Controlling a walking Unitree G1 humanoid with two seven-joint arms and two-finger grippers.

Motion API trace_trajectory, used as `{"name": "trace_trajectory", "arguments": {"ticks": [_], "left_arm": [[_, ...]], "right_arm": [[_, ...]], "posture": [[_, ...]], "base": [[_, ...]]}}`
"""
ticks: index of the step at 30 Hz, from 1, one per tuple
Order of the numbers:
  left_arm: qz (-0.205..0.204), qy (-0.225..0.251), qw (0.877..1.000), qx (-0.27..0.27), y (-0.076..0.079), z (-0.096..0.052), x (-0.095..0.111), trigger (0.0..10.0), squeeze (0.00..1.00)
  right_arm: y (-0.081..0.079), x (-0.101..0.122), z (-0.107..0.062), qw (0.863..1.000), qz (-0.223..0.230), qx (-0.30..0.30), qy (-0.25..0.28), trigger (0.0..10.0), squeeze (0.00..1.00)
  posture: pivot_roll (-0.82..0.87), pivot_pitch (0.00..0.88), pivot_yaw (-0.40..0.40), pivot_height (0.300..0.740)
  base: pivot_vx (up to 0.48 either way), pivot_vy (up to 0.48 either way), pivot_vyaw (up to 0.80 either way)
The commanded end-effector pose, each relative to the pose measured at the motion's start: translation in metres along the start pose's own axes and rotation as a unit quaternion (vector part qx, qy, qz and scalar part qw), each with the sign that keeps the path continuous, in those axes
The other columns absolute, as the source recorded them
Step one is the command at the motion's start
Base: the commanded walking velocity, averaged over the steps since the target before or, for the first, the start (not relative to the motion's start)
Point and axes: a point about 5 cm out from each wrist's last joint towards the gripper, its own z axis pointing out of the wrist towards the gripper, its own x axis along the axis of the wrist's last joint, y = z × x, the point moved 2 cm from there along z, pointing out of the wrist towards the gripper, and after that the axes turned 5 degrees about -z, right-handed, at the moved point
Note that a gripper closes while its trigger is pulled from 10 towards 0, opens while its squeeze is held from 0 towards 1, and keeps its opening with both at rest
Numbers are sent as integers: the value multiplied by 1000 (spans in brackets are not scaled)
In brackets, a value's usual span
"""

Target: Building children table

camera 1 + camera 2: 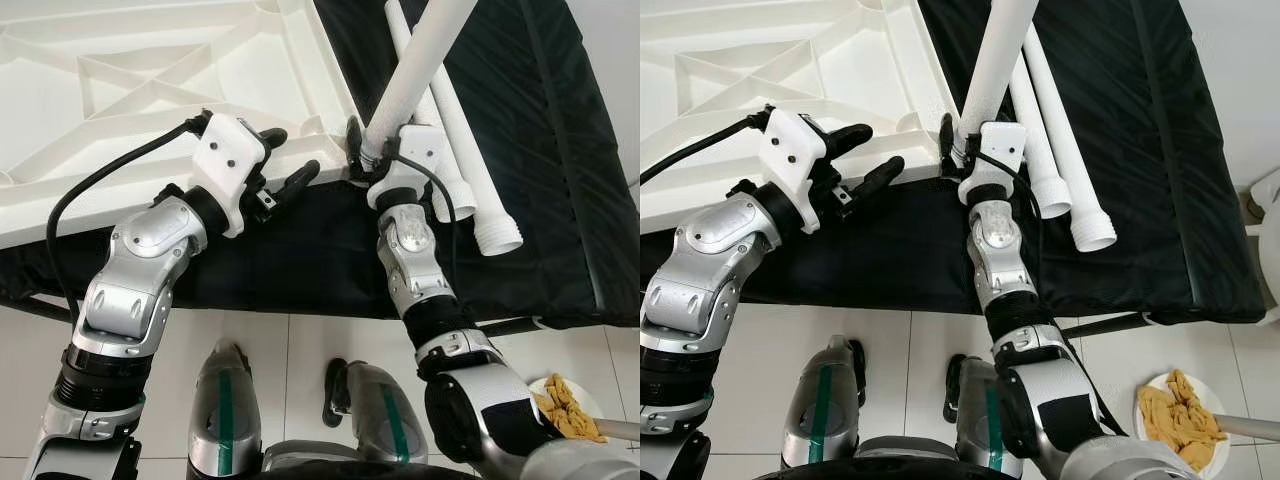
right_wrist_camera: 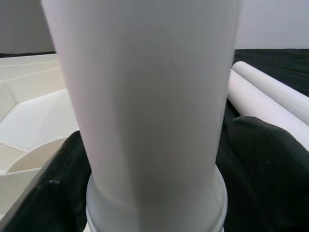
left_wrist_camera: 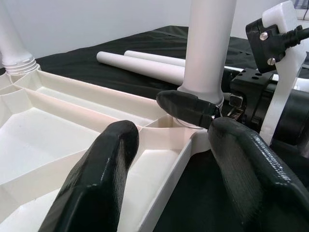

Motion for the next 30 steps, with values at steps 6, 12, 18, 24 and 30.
{"name": "trace_trajectory", "arguments": {"ticks": [6, 12, 18, 24, 30], "left_arm": [[0, 7, 1000, 12, 1, 1, 2, 10000, 0], [-1, 7, 1000, 13, 1, 0, 2, 10000, 0], [-1, 7, 1000, 12, 1, 1, 2, 10000, 0], [-2, 7, 1000, 11, 1, 1, 2, 10000, 0], [-2, 7, 1000, 11, 0, 2, 2, 10000, 0]], "right_arm": [[12, -11, -6, 1000, -3, -14, -21, 10000, 655], [9, -5, -5, 1000, 8, 18, -4, 10000, 0], [16, -2, -5, 999, 3, 37, 3, 10000, 0], [19, 1, -3, 999, 0, 49, 10, 10000, 0], [21, 3, -2, 998, -3, 58, 13, 10000, 0]], "posture": [[131, 96, -88, 740], [130, 101, -88, 740], [129, 103, -87, 740], [120, 105, -83, 740], [120, 105, -81, 740]], "base": [[0, 0, 0], [0, 0, 0], [0, 0, 0], [0, 0, 0], [0, 0, 0]]}}
